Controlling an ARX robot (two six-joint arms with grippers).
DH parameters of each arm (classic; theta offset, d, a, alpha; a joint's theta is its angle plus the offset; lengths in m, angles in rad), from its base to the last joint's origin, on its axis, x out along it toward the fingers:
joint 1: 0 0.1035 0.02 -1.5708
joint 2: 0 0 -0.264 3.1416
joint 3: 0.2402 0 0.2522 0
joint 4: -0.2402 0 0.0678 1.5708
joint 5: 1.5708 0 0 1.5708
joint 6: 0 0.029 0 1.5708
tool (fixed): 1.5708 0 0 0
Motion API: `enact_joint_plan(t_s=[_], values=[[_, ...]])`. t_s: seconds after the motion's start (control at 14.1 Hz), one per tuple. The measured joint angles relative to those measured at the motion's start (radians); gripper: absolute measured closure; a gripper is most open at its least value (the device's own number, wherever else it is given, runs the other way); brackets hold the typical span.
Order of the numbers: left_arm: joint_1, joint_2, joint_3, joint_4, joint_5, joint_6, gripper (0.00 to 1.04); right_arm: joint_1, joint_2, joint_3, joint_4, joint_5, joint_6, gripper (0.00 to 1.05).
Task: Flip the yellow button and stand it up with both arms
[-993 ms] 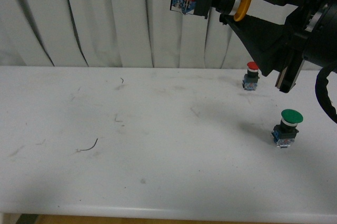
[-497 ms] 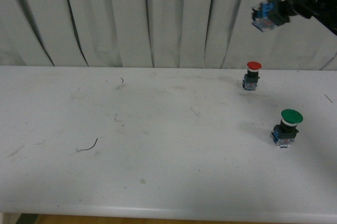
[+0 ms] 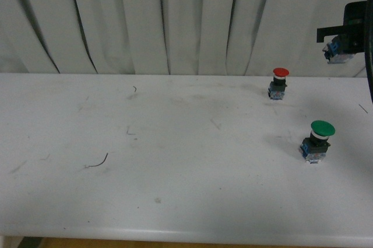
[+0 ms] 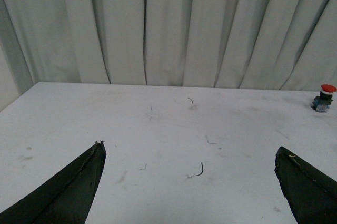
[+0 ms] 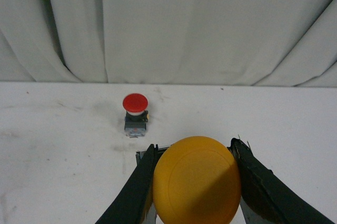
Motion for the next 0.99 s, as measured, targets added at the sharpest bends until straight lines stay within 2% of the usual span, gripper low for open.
enact_joint_plan(t_s=[0.57, 0.64, 0.85, 0.99], values=[[0.0, 0.0, 0.0, 0.0, 0.0, 0.0, 0.07, -0.016, 0.129, 0.158, -0.169, 0.014, -0.003, 0.69], [0.0, 0.0, 0.0, 0.0, 0.0, 0.0, 0.07, -0.016, 0.155, 0.195, -0.212, 0.019, -0.003, 0.69], [0.0, 0.0, 0.0, 0.0, 0.0, 0.0, 0.07, 0.033, 0.391, 0.505, -0.537, 0.034, 0.077, 0.69], [0.0, 0.0, 0.0, 0.0, 0.0, 0.0, 0.07, 0.047, 0.454, 0.578, -0.587, 0.033, 0.112, 0.69]])
